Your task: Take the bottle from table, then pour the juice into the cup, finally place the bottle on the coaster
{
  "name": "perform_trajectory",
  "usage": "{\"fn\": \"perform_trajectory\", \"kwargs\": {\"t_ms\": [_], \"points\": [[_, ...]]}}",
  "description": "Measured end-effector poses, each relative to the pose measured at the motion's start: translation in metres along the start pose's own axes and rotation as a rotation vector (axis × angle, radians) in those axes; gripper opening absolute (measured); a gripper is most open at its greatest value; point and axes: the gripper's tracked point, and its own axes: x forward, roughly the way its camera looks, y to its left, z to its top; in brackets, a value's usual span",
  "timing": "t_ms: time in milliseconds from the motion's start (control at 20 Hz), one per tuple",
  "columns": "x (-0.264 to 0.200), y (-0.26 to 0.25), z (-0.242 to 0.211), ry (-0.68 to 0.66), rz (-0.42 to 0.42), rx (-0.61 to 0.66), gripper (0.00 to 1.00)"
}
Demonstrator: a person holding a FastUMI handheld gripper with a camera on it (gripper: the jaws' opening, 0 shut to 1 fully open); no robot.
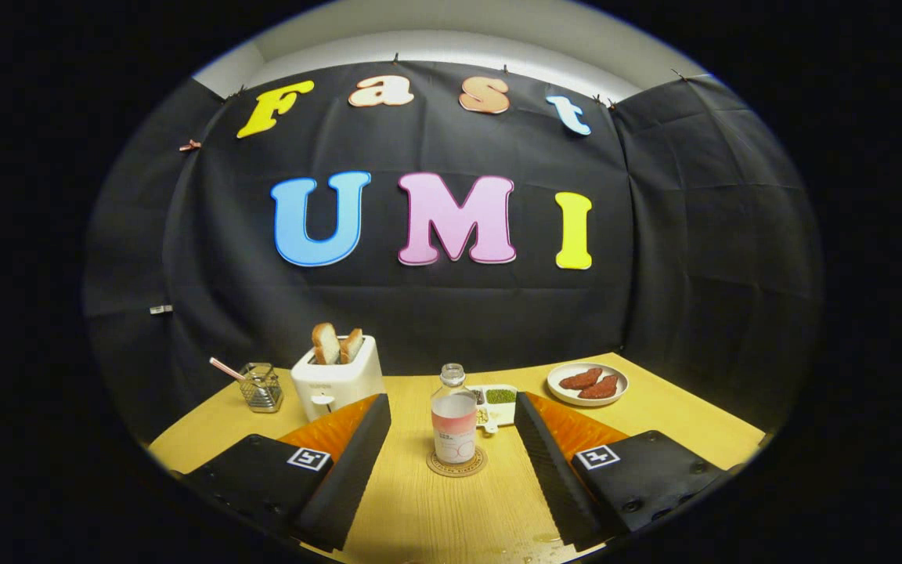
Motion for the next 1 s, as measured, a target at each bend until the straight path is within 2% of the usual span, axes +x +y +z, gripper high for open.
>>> {"fn": "perform_trajectory", "kwargs": {"t_ms": [450,650,800,1000], "points": [[-0.096,0.003,0.047,-0.012,0.078,-0.022,0.97],[-0.121,0.006,0.041,0.006,0.121,-0.033,0.97],[-0.129,-0.011,0.034,0.038,0.108,-0.101,0.97],[-0.139,-0.008,0.037,0.027,0.157,-0.074,0.97]]}}
